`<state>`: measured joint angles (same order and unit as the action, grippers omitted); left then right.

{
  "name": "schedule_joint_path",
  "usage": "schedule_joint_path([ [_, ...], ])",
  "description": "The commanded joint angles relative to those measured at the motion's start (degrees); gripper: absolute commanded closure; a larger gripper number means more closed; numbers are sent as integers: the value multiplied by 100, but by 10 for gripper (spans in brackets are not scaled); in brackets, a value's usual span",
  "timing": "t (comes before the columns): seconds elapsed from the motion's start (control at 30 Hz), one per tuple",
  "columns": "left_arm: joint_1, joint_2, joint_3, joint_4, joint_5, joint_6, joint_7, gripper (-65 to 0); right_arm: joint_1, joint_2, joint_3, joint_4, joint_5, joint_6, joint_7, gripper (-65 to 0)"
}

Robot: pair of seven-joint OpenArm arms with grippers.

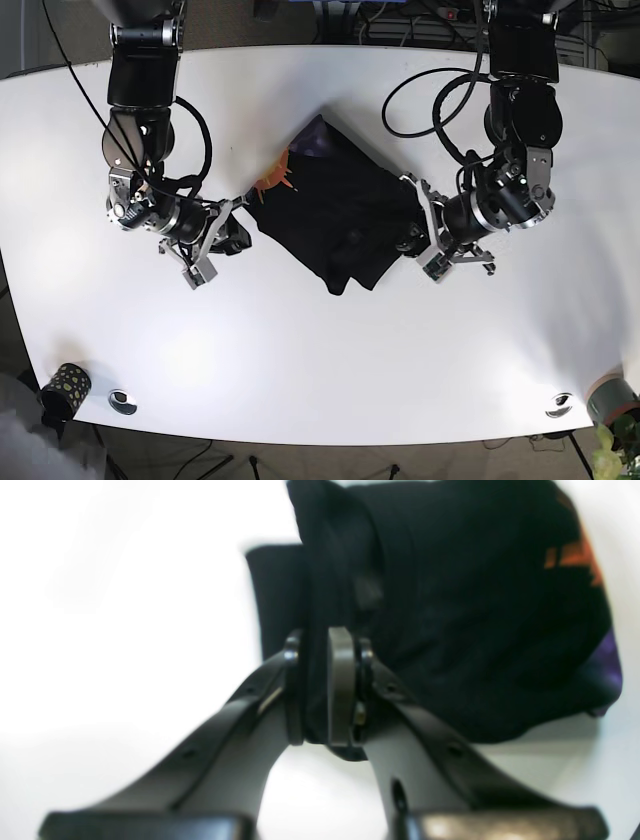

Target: Fold the T-shirt properly

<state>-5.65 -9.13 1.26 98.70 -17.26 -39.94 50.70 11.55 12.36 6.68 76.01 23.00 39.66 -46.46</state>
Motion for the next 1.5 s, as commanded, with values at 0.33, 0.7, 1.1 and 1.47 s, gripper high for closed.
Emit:
schedule_joint_path([
  [0.33,209,99,-174,192,33,201,-37,-76,-843,-168,-523,623,-380,34,61,-95],
  [0.7,306,460,-165,201,25,1370,-63,-211,-1652,-405,-1929,1573,-415,34,70,-95],
  [1.1,490,627,-148,183,42,1950,-133,-303,-1652,-440,-1437,1837,-353,34,61,-95],
  [1.47,1053,477,450,-1,253,2487,-925,-404,-1625,-423,-795,1837,-344,34,61,-95],
])
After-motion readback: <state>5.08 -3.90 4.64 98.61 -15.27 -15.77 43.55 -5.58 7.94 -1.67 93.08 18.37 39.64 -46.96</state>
